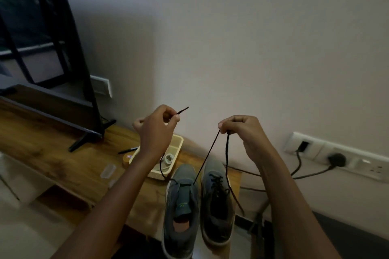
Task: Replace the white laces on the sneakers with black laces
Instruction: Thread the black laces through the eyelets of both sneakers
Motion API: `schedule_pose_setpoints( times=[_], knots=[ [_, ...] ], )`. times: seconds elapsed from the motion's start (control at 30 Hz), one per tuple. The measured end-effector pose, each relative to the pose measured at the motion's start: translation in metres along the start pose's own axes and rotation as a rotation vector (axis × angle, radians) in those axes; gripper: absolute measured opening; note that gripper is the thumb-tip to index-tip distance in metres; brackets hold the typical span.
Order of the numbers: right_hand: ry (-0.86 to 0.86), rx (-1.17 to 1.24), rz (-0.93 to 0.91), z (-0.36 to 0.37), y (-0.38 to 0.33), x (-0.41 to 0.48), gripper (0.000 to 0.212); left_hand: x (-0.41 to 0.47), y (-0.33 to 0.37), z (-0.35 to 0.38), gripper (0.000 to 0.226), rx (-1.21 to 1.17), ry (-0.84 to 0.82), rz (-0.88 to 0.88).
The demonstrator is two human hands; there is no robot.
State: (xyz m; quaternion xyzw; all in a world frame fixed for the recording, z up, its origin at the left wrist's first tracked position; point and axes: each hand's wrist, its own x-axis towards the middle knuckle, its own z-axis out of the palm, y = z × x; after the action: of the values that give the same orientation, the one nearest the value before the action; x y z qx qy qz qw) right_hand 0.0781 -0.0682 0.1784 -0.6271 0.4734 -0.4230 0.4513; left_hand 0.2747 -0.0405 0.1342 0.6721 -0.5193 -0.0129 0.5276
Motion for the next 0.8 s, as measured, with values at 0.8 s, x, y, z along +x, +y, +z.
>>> schedule_pose_setpoints(
  times=[0.8],
  knots=[
    [-0.022, 0.564, -0.3, -0.048, -0.116, -0.104, 0.022, -0.003, 0.067, -0.048, 0.014, -0.46, -0.167, -0.097]
  ],
)
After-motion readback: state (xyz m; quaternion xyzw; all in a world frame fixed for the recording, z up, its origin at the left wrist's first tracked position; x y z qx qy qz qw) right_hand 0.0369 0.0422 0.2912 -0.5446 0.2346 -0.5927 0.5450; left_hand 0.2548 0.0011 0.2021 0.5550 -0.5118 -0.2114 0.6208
